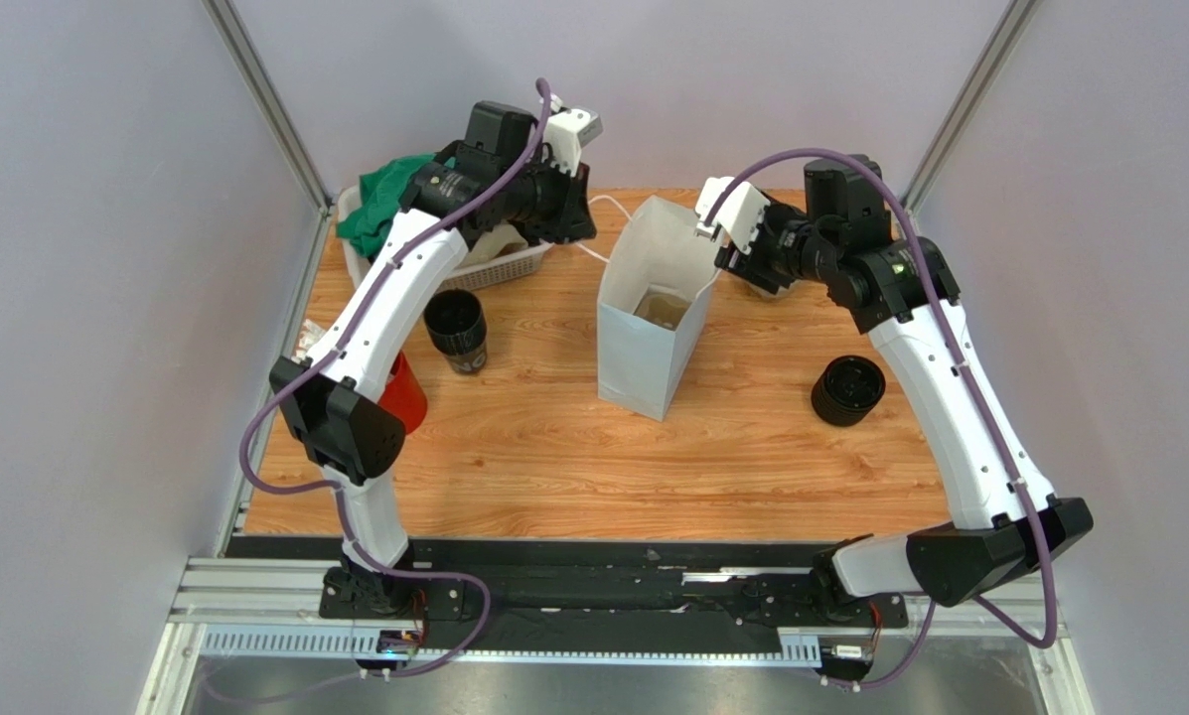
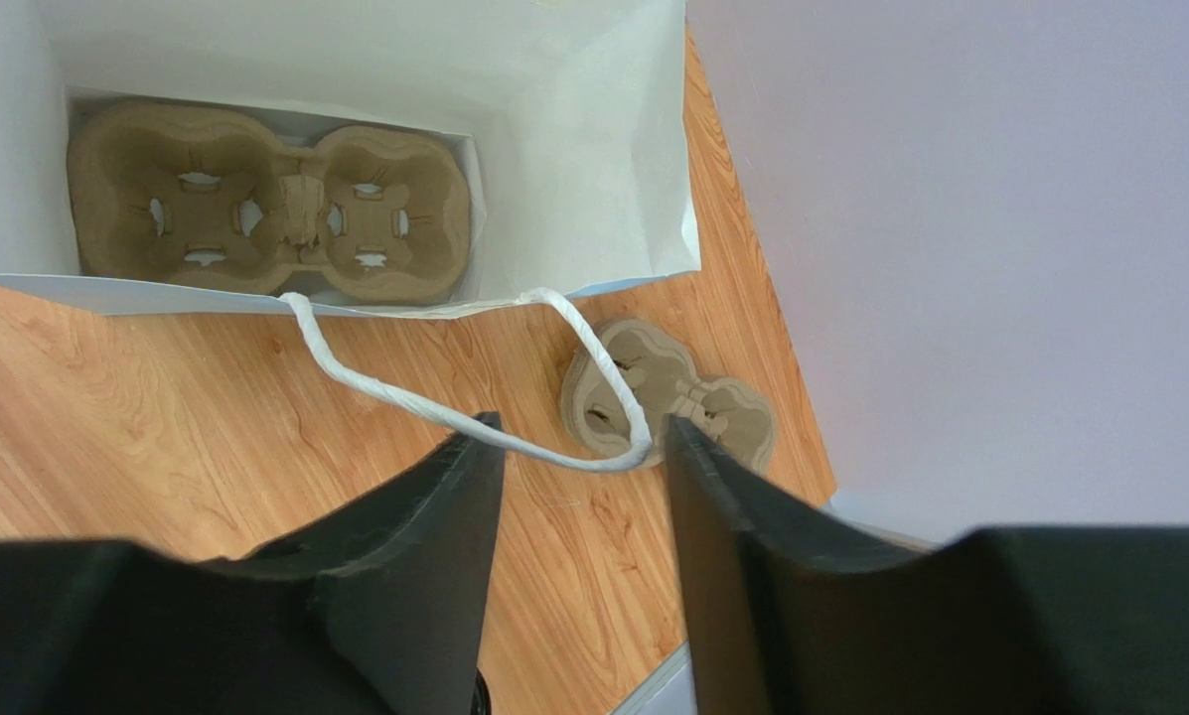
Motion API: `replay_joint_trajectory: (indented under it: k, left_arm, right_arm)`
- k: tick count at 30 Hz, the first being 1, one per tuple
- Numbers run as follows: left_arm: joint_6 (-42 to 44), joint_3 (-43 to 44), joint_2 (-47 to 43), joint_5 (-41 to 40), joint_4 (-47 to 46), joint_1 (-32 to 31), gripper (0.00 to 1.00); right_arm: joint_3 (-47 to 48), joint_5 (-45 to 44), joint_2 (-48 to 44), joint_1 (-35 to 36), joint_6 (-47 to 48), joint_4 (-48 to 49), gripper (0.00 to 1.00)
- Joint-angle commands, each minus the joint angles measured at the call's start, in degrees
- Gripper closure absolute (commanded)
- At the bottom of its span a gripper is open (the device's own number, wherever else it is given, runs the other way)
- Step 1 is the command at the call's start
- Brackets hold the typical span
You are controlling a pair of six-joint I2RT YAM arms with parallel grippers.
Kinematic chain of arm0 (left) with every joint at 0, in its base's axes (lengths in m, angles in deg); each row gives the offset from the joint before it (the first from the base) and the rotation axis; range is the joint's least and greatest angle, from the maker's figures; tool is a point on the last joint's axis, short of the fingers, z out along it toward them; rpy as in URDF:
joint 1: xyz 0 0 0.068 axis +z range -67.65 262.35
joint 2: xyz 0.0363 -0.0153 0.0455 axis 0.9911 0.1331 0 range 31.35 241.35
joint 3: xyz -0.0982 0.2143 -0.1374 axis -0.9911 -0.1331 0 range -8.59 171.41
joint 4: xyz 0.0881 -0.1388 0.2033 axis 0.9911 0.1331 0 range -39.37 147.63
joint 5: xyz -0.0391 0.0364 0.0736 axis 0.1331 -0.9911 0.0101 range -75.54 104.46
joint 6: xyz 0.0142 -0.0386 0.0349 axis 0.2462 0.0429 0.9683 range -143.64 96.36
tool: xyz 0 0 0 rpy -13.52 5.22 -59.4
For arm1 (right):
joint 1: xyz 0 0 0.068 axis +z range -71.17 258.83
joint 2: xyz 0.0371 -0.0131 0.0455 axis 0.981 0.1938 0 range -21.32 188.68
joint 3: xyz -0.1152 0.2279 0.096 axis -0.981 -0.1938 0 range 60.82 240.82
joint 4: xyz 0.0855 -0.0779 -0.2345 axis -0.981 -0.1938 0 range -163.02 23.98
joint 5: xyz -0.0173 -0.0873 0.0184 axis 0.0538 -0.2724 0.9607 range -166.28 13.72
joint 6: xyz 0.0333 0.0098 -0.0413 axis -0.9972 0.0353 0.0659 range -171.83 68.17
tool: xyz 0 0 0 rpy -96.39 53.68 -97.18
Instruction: Pack the takeout coffee
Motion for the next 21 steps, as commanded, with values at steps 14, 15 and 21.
replay_joint_trajectory:
  k: [14, 15, 21]
  left_arm:
    - [9.3, 23.5, 6.5, -0.4, 7.6, 0.0, 1.0]
    - [9.7, 24.9, 6.7, -0.3, 7.5, 0.0, 1.0]
    - [9.8, 26.9, 4.5, 1.5, 4.4, -0.5, 1.0]
  right_arm:
    - [6.8, 2.7, -0.6, 0.1, -7.3, 5.7, 1.0]
    - [7.5, 2.2, -0.6, 0.1, -8.4, 6.1, 1.0]
    - [12.3, 1.5, -0.7, 0.1, -14.7, 7.3, 1.0]
